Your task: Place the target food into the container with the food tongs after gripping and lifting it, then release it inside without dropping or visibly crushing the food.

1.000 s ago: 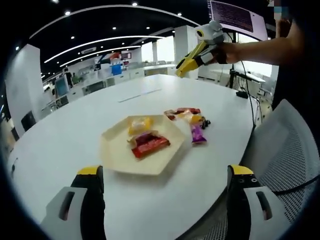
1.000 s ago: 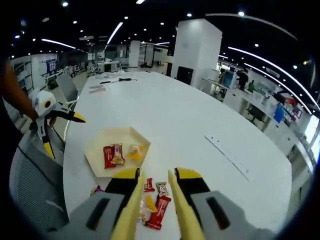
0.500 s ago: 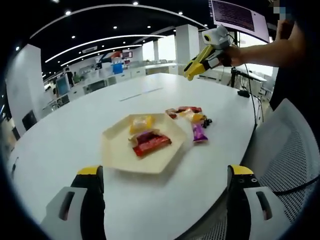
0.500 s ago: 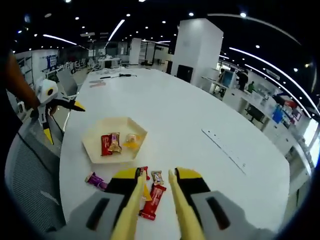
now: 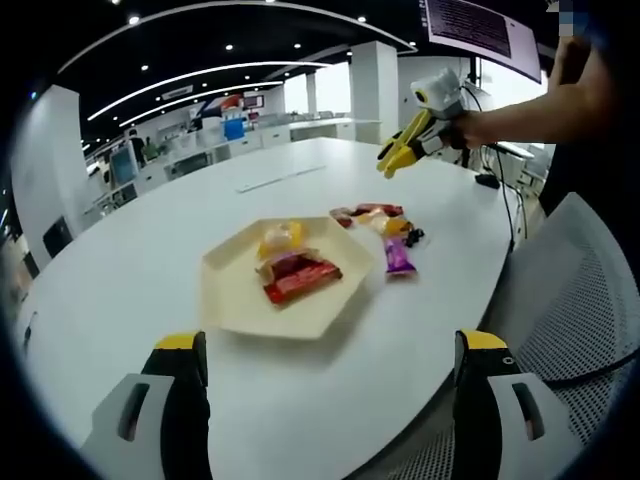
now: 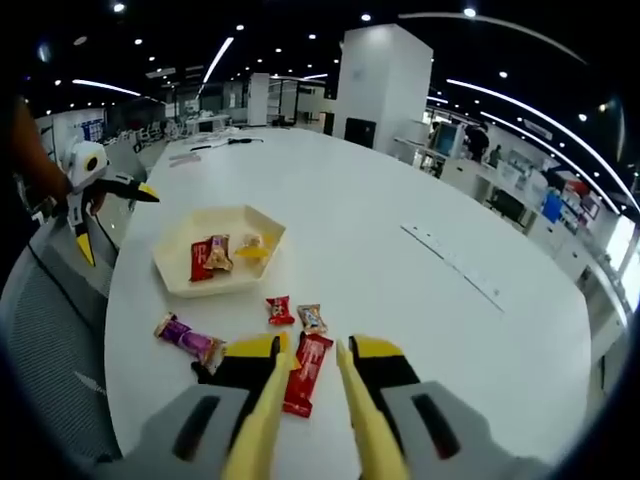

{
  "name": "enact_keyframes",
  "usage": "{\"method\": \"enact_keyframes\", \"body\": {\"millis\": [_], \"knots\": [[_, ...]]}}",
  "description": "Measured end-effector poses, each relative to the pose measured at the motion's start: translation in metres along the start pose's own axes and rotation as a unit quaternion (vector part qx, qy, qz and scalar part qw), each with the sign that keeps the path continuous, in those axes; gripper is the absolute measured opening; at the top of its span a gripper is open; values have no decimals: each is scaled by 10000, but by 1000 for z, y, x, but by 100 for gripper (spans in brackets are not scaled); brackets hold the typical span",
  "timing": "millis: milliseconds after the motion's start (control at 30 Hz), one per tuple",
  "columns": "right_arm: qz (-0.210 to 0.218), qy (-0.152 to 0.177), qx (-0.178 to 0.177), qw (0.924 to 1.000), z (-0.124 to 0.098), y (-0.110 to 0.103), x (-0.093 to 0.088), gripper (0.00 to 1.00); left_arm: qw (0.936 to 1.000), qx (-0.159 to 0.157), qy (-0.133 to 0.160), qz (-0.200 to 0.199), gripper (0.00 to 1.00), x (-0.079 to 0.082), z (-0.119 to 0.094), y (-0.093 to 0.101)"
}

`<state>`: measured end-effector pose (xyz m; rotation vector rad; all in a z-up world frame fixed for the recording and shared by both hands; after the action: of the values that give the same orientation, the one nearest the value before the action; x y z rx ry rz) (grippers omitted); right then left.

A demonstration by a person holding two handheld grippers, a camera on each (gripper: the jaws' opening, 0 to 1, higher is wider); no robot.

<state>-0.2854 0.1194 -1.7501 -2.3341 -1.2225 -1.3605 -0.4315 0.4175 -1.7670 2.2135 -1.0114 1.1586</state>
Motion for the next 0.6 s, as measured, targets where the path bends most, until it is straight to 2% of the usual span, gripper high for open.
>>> {"method": "enact_keyframes", "body": {"millis": [200,600], "knots": [[195,-19,77,9998,10,-5,-11,27,10000,1,-78,-22,99,-3,1,-1],[249,-245,200,9992,26,-15,-32,28,9997,-38,-220,-40,99,-8,3,0]]}}
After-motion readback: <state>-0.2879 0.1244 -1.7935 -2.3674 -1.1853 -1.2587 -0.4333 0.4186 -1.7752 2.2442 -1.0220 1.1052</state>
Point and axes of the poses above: the point that each gripper's makers call its tool centre point, and the gripper's own axes: z roughly forward along the fingers, y roughly to its right, x roughly out of its top, the point moved 3 cm from there along -z, roughly backward along the fingers, and after that the axes turned 10 degrees about -x, right-handed, at the moved point
